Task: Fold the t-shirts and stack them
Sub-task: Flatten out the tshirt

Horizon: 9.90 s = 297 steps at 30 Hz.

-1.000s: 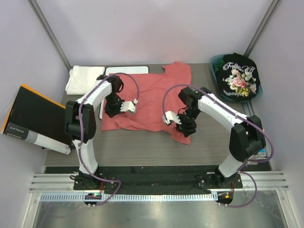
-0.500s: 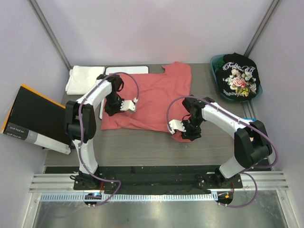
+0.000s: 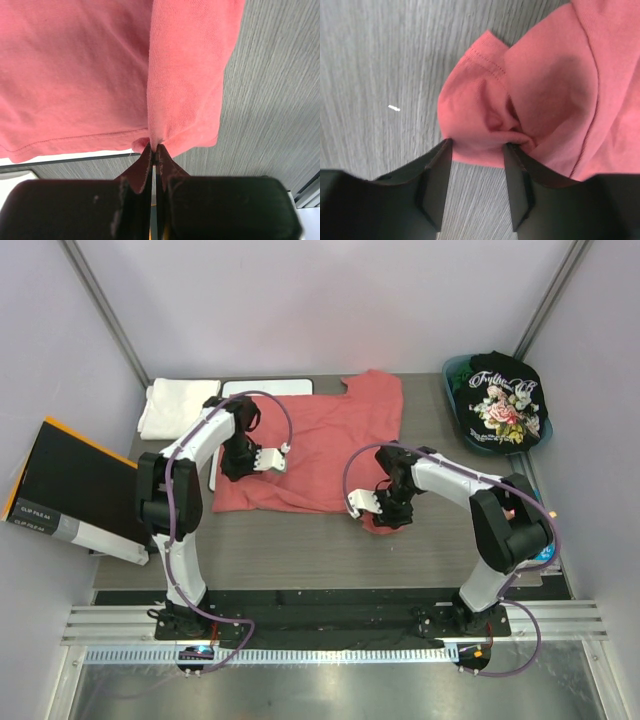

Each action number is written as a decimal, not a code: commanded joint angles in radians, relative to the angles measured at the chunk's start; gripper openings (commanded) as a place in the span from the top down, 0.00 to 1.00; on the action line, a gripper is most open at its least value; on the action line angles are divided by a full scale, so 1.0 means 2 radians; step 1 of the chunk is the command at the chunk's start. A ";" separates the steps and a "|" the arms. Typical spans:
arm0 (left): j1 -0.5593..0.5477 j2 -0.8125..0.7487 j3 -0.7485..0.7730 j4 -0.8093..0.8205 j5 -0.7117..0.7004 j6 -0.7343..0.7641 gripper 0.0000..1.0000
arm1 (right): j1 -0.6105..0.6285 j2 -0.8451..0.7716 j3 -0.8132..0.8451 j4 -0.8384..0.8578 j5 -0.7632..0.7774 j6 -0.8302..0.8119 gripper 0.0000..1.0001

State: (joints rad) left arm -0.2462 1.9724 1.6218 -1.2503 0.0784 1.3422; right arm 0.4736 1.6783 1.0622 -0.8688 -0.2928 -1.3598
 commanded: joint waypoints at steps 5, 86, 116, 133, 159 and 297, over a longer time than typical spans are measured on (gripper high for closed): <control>0.008 -0.007 0.000 0.019 -0.002 -0.005 1.00 | -0.001 0.024 0.023 0.033 0.011 0.013 0.76; 0.023 0.012 0.057 0.047 -0.020 -0.015 1.00 | -0.003 0.144 0.237 0.199 0.037 0.230 0.45; 0.022 0.030 0.073 0.048 -0.012 -0.019 1.00 | -0.002 0.182 0.257 0.212 0.062 0.215 0.84; 0.022 0.017 0.097 0.094 -0.009 -0.051 1.00 | -0.008 0.087 0.292 0.294 0.144 0.208 0.99; 0.059 -0.157 0.070 0.337 -0.076 -0.176 1.00 | -0.226 -0.092 0.347 0.316 0.091 0.416 0.99; 0.040 -0.315 -0.345 0.153 -0.055 0.180 1.00 | -0.219 -0.141 0.007 0.202 -0.058 0.058 0.99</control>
State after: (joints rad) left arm -0.1726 1.3190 0.9504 -0.9218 0.0532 1.6878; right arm 0.0116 1.3998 1.0401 -0.5446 -0.4107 -1.2552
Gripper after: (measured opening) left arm 0.005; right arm 0.031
